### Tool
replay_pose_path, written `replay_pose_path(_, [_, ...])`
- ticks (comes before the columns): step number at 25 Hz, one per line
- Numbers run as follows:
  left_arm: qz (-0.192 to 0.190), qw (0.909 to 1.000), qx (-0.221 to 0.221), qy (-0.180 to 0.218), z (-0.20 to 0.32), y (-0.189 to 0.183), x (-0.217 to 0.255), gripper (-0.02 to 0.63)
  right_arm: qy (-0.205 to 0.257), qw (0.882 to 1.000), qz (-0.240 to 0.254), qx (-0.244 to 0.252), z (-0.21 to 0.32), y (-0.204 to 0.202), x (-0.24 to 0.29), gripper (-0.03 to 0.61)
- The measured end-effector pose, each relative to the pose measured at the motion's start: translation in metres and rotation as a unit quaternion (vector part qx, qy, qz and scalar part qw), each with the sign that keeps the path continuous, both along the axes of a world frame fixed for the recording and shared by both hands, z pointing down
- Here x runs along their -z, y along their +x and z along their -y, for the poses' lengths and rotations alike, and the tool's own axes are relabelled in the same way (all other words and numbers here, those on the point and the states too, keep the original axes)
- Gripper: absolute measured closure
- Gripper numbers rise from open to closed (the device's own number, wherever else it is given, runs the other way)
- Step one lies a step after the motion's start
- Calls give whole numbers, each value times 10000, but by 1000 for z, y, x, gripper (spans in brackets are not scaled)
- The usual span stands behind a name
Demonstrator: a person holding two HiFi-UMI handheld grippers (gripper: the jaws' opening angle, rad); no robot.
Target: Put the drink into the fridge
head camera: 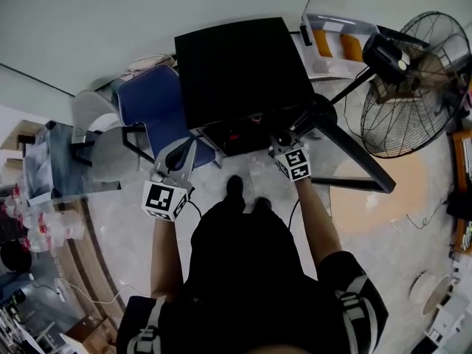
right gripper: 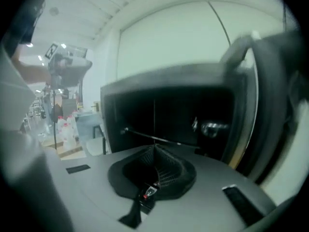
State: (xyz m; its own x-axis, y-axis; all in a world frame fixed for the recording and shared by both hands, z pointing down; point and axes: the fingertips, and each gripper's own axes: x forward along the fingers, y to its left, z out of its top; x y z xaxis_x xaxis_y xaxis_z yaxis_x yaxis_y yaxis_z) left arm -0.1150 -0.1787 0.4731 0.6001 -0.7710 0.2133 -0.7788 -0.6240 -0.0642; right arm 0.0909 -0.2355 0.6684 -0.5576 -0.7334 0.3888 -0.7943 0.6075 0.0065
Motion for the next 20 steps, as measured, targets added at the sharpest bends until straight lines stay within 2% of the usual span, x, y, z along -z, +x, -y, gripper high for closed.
replay_pose_path(12, [-97, 9999, 103, 84, -29, 34, 7, 612, 644, 9974, 53, 324, -56, 17, 78, 577])
replay_pose_path(20, [-159, 9997, 190, 19, -49, 51, 2, 612, 682, 9964, 458, 225, -81, 31, 107, 577])
